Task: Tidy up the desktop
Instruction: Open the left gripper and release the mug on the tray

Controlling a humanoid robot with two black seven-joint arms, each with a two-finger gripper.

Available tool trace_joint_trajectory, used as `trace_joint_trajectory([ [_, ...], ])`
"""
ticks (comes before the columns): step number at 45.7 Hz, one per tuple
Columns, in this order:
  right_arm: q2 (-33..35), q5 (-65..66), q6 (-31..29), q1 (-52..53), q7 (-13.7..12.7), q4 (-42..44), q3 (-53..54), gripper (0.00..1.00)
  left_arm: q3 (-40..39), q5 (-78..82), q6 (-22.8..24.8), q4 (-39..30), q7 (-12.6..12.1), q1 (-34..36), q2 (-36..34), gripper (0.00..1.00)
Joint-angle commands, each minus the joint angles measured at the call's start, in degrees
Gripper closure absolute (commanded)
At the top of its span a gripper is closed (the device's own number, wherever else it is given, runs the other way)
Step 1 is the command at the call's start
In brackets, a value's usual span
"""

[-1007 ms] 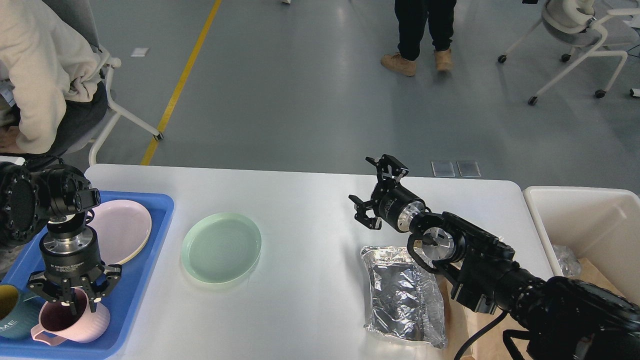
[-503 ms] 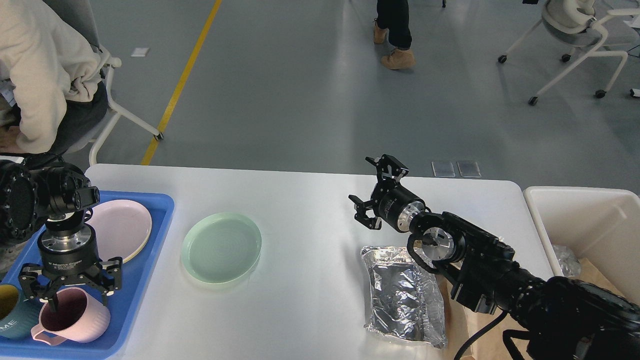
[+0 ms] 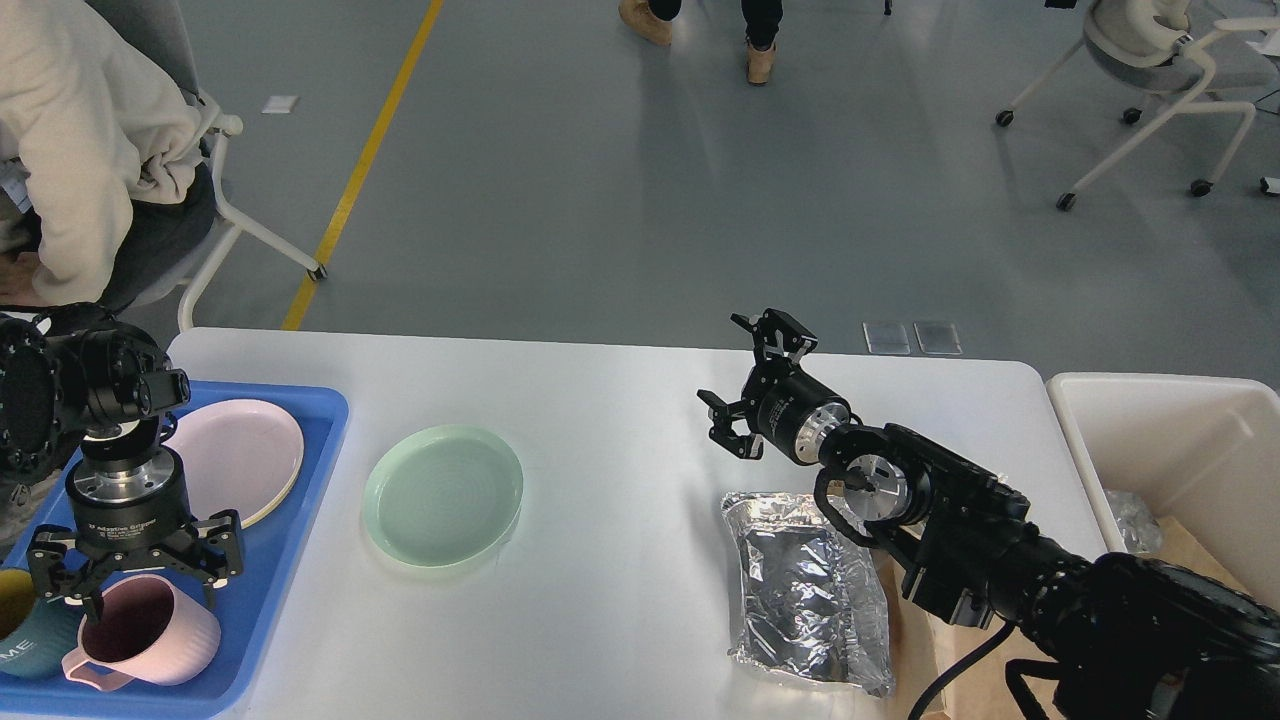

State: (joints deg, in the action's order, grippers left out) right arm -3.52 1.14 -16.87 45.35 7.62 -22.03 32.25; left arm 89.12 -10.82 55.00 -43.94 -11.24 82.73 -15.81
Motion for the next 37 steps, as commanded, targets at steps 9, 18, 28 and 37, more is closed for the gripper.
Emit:
trace_joint_trajectory([
  [9,0.0,0.0,0.0,0.0,0.0,0.0,0.0,0.0,-0.5,-0.2,0.0,0.1,0.8,1.0,0.2,0.07],
  [18,0.0,0.0,0.0,0.0,-0.1,0.0,0.0,0.0,-1.7,-0.2,0.0,0.9,0.7,1.8,-0.1,0.05],
  [28,0.0,0.0,0.0,0.0,-0.1,0.1,0.0,0.0,-1.7,-0.1,0.0,1.0,0.5,1.4,-0.1,0.05],
  [37,0.0,0.0,0.0,0.0,0.0,0.0,0.0,0.0,-2.4,-0.1,0.0,0.9,0.6,1.4,-0.5,0.04],
])
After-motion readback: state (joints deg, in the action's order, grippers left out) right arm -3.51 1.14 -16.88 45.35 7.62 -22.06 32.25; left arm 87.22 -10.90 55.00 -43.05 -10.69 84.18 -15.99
